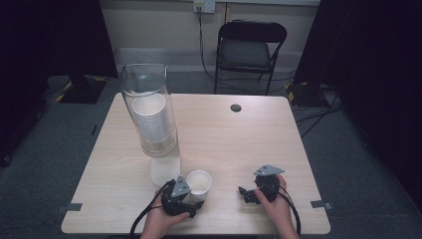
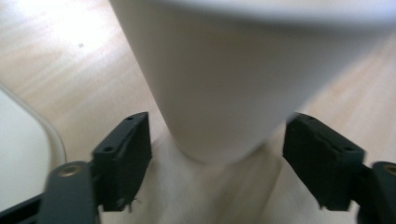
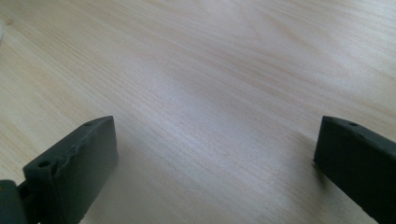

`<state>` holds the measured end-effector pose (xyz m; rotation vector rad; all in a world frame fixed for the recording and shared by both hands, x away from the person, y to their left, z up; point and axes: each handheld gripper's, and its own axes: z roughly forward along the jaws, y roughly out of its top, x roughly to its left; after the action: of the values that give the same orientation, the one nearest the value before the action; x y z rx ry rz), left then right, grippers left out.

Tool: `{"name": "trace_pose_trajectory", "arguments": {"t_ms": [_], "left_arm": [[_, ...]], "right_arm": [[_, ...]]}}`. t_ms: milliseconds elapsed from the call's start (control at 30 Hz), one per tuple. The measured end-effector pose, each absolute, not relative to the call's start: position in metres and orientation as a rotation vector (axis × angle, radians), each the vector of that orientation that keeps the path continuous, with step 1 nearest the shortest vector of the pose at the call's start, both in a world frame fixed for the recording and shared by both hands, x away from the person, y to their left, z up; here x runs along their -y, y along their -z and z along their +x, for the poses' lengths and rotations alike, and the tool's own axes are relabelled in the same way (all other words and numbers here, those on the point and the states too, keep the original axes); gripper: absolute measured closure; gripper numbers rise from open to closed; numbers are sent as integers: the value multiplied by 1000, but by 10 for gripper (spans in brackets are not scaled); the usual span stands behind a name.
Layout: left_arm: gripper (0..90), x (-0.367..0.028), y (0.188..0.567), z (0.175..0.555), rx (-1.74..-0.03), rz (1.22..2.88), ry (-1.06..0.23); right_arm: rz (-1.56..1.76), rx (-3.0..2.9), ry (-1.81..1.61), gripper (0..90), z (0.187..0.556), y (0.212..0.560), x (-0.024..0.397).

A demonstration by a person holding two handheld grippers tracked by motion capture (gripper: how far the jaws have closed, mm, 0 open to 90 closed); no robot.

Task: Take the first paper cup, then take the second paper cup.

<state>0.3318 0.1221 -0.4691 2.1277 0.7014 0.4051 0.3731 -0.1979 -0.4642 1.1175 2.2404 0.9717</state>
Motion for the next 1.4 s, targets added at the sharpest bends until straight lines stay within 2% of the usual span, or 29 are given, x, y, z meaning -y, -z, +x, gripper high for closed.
{"name": "trace_pose_trajectory", "arguments": {"t_ms": [67, 200, 400, 467, 600, 733, 833, 1400], "left_arm": [[283, -130, 469, 327, -700, 2126, -403], [460, -138, 470, 323, -688, 2117, -393], [478, -128, 470, 332, -707, 2102, -394], [449, -124, 470, 334, -726, 2099, -393], [264, -127, 469, 333, -744, 2109, -413], [184, -147, 463, 331, -783, 2086, -435], [163, -160, 460, 332, -819, 2051, -453], [167, -206, 437, 343, -968, 1890, -536]], "right_arm": [[1117, -2240, -972, 0, 373, 464, 198], [1116, -2240, -972, 0, 373, 464, 198], [1118, -2240, -972, 0, 373, 464, 198], [1117, -2242, -972, 0, 373, 464, 198], [1117, -2242, -972, 0, 373, 464, 198], [1118, -2241, -972, 0, 373, 464, 198], [1118, -2240, -972, 0, 373, 464, 198], [1118, -2240, -972, 0, 373, 464, 198]]}}
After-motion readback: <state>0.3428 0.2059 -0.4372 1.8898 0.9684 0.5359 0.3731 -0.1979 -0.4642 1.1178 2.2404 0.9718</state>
